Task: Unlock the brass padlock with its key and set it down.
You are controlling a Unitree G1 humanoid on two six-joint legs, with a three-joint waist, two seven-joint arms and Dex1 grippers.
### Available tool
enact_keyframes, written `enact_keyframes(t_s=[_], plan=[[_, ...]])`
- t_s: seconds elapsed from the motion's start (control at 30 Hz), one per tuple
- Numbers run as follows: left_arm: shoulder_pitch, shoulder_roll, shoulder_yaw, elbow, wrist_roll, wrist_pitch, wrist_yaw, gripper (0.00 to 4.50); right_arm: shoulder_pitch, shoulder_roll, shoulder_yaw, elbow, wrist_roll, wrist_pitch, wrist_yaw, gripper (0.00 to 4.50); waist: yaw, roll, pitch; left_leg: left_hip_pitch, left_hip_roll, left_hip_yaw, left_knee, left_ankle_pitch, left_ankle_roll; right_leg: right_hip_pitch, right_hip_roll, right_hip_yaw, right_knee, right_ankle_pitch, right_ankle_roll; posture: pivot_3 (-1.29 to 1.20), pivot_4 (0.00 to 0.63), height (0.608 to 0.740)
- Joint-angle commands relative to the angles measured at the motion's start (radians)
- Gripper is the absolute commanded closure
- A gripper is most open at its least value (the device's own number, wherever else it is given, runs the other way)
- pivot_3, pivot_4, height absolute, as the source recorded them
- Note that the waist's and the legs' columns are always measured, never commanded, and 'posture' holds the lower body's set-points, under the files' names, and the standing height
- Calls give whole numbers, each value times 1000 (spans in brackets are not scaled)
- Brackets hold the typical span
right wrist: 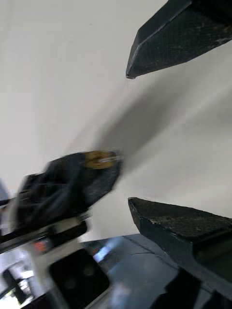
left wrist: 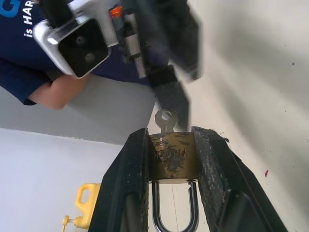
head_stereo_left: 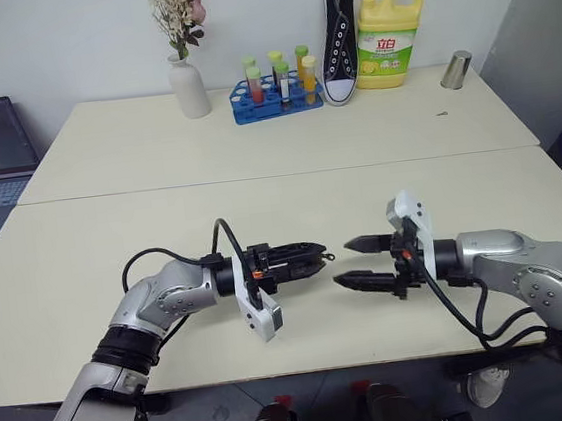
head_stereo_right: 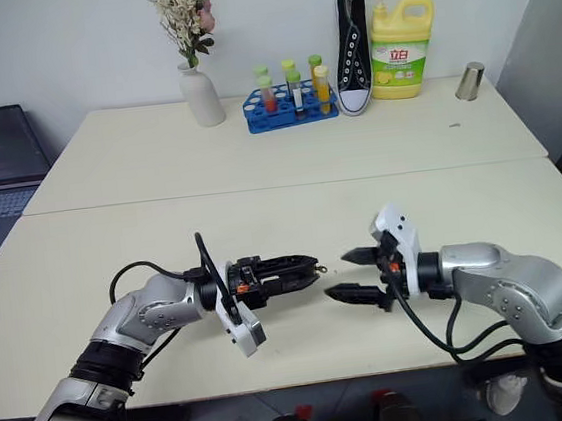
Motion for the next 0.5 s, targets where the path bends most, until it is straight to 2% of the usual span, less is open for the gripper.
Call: enact_keyframes(t_s=[0.03, 0.33, 0.43, 0.5], plan=[[-17, -4, -3, -21, -33, -5, 7, 3527, -32, 40, -23, -4, 33, 22, -18, 378, 1, 0, 0, 0, 0, 0, 0, 0, 0, 0, 0, 0, 0, 0, 0, 0, 150, 740], [-24, -3, -6, -16, -35, -3, 10, 3527, -63, 74, 14, 28, -6, 29, 6, 378, 1, 0, 0, 0, 0, 0, 0, 0, 0, 0, 0, 0, 0, 0, 0, 0, 150, 740], [-17, -3, -5, -26, -39, 5, 8, 3527, -63, 80, 22, 30, -24, 21, 13, 990, 0, 0, 0, 0, -1, 0, 0, 0, 0, 0, 0, 0, 0, 0, 0, 0, 150, 740], [-14, -3, -6, -31, -41, 7, 6, 3527, -64, 85, 23, 33, -33, 17, 15, 1674, 0, 0, 0, 0, -1, 0, 0, 0, 0, 0, 0, 0, 0, 0, 0, 0, 150, 740]])
